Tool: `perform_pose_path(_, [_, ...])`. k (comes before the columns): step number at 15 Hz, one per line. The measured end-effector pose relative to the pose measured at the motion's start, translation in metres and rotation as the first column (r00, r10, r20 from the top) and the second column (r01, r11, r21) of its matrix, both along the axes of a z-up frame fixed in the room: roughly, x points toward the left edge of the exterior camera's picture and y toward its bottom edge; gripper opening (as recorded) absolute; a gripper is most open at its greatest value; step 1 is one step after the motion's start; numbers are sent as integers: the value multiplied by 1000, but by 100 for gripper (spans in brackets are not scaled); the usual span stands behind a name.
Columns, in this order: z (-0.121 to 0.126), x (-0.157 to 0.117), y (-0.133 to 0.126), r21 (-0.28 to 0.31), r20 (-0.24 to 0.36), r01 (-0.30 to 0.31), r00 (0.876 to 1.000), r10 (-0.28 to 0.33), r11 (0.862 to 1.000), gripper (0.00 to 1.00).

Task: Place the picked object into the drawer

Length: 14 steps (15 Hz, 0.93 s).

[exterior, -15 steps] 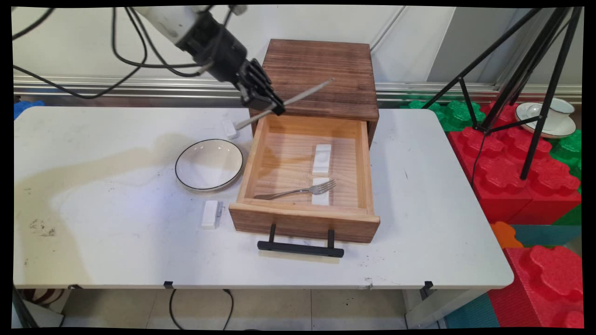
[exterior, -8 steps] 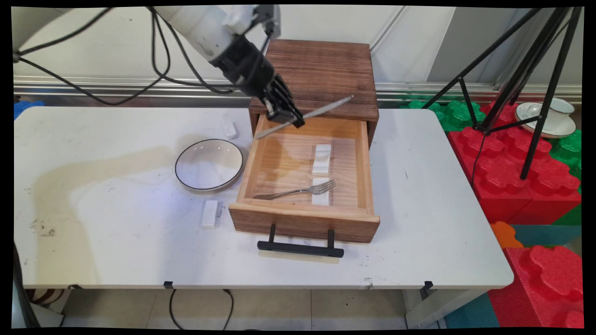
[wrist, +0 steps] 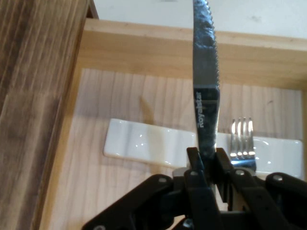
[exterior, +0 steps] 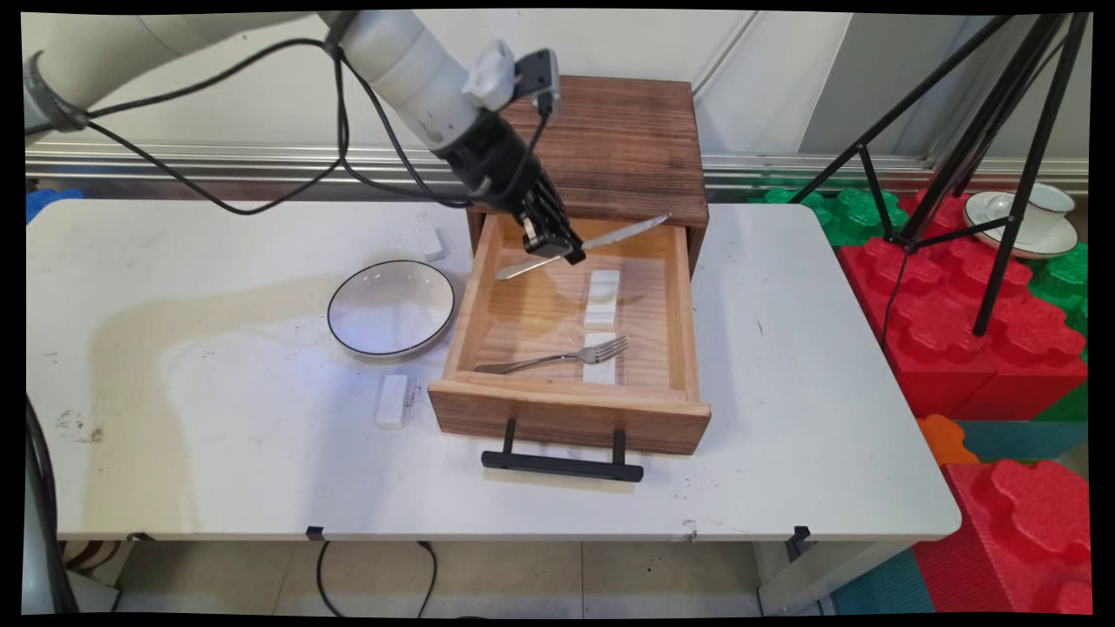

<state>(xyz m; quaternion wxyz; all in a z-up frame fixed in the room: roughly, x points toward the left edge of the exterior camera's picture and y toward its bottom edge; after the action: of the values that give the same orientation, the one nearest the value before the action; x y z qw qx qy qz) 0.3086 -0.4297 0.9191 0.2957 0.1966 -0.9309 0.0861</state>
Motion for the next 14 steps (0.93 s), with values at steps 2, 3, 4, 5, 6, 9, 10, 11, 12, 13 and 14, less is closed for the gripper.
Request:
perform_pose_path(2, [-10, -3, -5, 3, 9, -2, 1000, 2, 1000, 0])
perform_pose_path(3, [-17, -6, -9, 4, 15, -1, 1000, 1, 1000, 0])
perform_pose_path(4, [-23, -8, -12, 5, 21, 0, 1000, 0, 1000, 0])
perform_pose_path(5, [-29, -10, -15, 7, 27, 3, 1000, -3, 1000, 0])
perform_pose_path(6, [-36, -11, -17, 9, 34, 5, 999, -5, 1000, 0])
perform_pose_path(9, [-53, -14, -23, 11, 50, 13, 999, -13, 1000, 0])
perform_pose_path(10, [-58, -14, -25, 10, 55, 14, 998, -15, 1000, 0])
perform_pose_path(11, [-62, -15, -27, 9, 58, 15, 998, -16, 1000, 0])
perform_pose_path(12, [-66, -15, -29, 8, 61, 15, 998, -15, 1000, 0])
perform_pose_path(13, [-69, -15, -31, 8, 63, 15, 998, -15, 1000, 0])
perform_pose_path(14, [-73, -16, -33, 7, 66, 14, 998, -15, 1000, 0])
